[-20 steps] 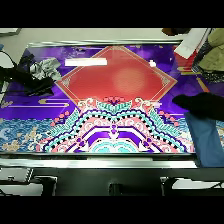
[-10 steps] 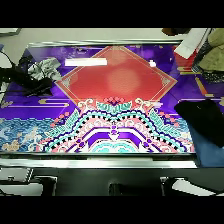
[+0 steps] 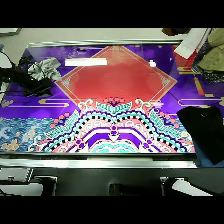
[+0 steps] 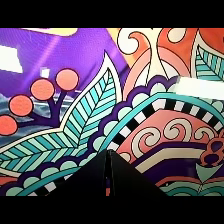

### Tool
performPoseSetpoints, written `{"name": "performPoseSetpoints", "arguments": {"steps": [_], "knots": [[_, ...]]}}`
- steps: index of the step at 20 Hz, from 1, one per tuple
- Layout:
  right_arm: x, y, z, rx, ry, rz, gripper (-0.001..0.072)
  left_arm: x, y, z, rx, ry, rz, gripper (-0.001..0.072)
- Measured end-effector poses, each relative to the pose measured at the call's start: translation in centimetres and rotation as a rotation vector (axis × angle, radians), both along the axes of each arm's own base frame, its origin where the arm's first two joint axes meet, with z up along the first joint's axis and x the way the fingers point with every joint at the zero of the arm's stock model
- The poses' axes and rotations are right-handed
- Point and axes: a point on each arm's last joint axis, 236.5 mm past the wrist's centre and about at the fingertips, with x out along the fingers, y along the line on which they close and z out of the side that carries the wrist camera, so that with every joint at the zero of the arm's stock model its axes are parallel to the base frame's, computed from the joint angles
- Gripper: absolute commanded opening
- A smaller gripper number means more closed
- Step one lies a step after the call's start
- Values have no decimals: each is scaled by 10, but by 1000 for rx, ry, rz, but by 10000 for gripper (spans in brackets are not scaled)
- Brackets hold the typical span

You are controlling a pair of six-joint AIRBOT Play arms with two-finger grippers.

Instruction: Fold the clothes and pants, and hang the long-sleeved shirts on hangers.

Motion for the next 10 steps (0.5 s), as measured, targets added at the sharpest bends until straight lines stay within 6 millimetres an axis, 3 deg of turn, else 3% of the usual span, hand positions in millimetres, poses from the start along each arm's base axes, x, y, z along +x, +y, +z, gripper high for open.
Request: {"name": "performPoseSetpoints", "arguments": {"steps": [4,5,6,7,8,10], "knots": [[-16,5,-10,11,66,-11,49,0,0,0,0,0,0,17],[-19,6,-13,10,80,-16,141,0,0,0,0,0,0,17],[-22,6,-14,7,93,-16,283,0,0,0,0,0,0,18],[-27,5,-16,1,113,-18,469,0,0,0,0,0,0,17],[-29,4,-17,-6,121,-17,488,0,0,0,0,1,0,19],[-31,0,-17,-27,129,-13,374,0,0,0,0,1,0,20]]}}
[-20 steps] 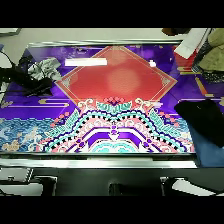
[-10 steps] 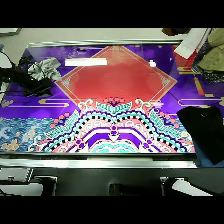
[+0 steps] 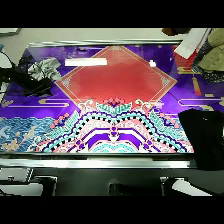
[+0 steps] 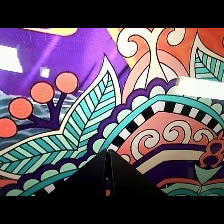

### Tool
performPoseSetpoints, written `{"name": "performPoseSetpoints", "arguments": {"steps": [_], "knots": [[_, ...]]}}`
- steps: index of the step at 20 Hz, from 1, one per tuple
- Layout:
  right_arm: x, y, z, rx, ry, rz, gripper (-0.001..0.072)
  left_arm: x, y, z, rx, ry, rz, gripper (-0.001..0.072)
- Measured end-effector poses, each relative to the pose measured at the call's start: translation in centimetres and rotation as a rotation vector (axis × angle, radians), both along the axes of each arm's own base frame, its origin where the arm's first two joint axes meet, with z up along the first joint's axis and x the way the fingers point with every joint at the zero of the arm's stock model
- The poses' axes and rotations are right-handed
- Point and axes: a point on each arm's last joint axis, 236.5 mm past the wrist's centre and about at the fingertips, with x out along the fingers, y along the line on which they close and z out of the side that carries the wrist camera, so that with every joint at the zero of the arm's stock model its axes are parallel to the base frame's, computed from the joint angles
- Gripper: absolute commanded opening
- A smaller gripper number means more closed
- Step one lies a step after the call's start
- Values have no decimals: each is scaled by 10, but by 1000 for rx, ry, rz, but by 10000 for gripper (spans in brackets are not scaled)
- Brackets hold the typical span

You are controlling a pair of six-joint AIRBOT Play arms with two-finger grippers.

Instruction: Fold the clothes and pants, and hang the long-sleeved shirts on hangers.

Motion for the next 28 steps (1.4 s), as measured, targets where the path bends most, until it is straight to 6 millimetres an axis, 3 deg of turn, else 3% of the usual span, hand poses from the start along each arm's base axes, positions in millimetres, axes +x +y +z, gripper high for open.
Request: {"name": "performPoseSetpoints", "arguments": {"steps": [2,3,4,5,7,8,10,13,16,19,23,28], "knots": [[15,-9,4,-42,-75,14,290,0,0,0,0,0,0,20],[34,-13,7,-59,-169,31,238,0,0,0,0,-1,0,18],[60,-16,12,-68,-288,57,185,1,0,0,0,-3,1,18],[95,-17,21,-76,-435,98,182,2,0,0,1,-7,2,17],[166,-5,47,-74,-694,221,114,3,2,1,16,-23,-10,17],[200,11,62,-64,-798,312,87,3,5,2,32,-32,-19,16],[256,63,83,-15,-926,520,29,-1,9,5,74,-55,-47,16],[306,172,97,86,-1009,842,29,-19,11,6,125,-113,-79,17],[318,268,102,152,-1025,1095,29,-47,12,1,151,-173,-84,18],[315,332,105,174,-1029,1273,31,-67,16,0,173,-215,-85,19],[311,363,109,182,-1047,1342,32,-76,19,-2,188,-232,-85,19],[310,371,110,180,-1051,1355,32,-80,20,-3,195,-235,-87,19]]}}
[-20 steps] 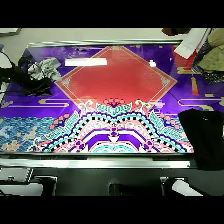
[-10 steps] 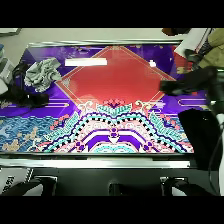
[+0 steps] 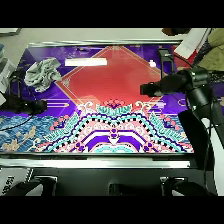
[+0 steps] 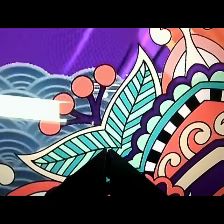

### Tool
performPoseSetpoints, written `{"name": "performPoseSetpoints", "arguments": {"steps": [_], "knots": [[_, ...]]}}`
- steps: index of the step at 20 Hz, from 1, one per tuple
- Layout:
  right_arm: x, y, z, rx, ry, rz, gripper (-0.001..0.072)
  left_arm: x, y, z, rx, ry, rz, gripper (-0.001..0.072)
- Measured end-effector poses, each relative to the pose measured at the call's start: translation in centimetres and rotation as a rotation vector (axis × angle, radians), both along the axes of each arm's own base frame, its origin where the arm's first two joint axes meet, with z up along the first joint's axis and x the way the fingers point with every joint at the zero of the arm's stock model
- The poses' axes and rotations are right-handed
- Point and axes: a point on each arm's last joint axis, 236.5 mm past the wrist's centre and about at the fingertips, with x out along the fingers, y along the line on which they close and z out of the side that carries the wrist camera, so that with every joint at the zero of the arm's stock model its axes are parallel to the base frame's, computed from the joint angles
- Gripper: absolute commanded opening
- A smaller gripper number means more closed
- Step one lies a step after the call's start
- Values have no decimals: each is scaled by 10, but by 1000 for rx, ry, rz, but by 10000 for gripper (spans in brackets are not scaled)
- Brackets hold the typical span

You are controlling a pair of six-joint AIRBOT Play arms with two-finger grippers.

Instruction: Fold the clothes and pants, and hang the long-sleeved shirts on hangers.

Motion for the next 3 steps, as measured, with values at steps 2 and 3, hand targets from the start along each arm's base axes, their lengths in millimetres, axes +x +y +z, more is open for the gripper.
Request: {"name": "performPoseSetpoints", "arguments": {"steps": [2,3], "knots": [[0,1,0,1,0,2,32,0,0,0,0,0,0,19],[0,1,0,1,0,3,32,-1,0,0,0,0,0,19]]}}
